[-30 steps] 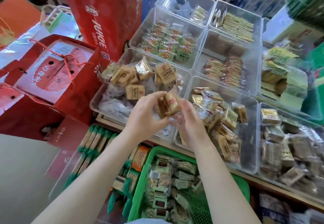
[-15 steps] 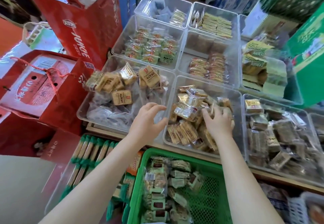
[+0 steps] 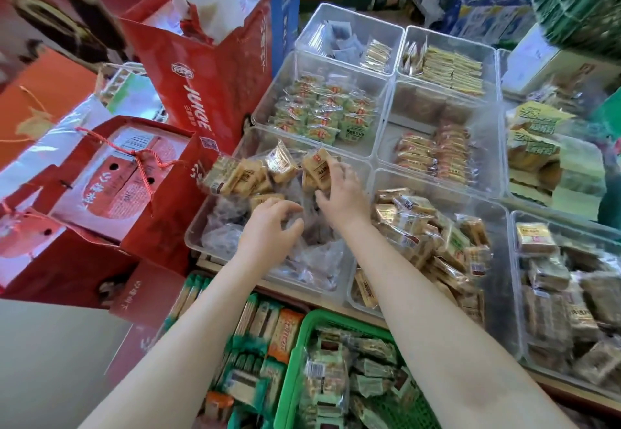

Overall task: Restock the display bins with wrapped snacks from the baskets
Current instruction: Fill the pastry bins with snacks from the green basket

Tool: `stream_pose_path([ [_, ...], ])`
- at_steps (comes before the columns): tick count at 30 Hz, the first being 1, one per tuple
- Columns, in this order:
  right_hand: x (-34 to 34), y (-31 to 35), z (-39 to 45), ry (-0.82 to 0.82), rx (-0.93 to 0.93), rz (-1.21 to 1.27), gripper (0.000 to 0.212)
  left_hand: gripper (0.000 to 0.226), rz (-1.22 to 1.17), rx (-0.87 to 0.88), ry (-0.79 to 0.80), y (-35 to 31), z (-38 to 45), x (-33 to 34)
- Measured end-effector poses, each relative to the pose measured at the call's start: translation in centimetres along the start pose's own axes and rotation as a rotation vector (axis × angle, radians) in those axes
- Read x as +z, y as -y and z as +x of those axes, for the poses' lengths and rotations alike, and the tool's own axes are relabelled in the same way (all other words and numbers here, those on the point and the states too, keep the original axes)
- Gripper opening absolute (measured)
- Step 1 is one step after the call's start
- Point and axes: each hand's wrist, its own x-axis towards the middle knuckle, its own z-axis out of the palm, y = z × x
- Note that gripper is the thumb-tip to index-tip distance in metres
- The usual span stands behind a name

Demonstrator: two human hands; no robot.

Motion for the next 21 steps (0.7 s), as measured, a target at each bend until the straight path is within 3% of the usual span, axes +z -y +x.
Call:
stream_pose_path([
  [4, 0.7, 0.8, 1.0, -0.069, 0.117, 0.089, 0.060, 0.025, -0.087, -0.044, 0.017, 0.9, -0.6, -0.3],
  [7, -0.3, 1.7, -0.3, -0.024, 0.373, 0.597, 0.038, 0.019, -0.353, -0.209, 0.023, 0.9, -1.1, -0.7],
  [10, -1.7, 1.7, -4.5, 0.196, 0.548, 1.269, 0.037, 0.031, -0.771, -0.343, 0.062, 0.2, -1.3, -0.8],
  [12, -2.7, 1.2, -7.5, 0.307, 0.577, 1.489, 0.042, 0.042, -0.900, -0.344, 0.126, -0.5, -1.4, -0.6],
  [17, -5.0, -1.3, -11.9, 0.333, 0.486, 1.434, 0.042, 0.039, -0.848, -0.284, 0.149, -3.0, -2.1, 0.8],
  [21, -6.9, -4.6, -14.9, 0.027, 0.482, 1.167, 0.029, 0.044, -0.632, -0.195, 0.254, -5.1, -2.6, 3.3],
])
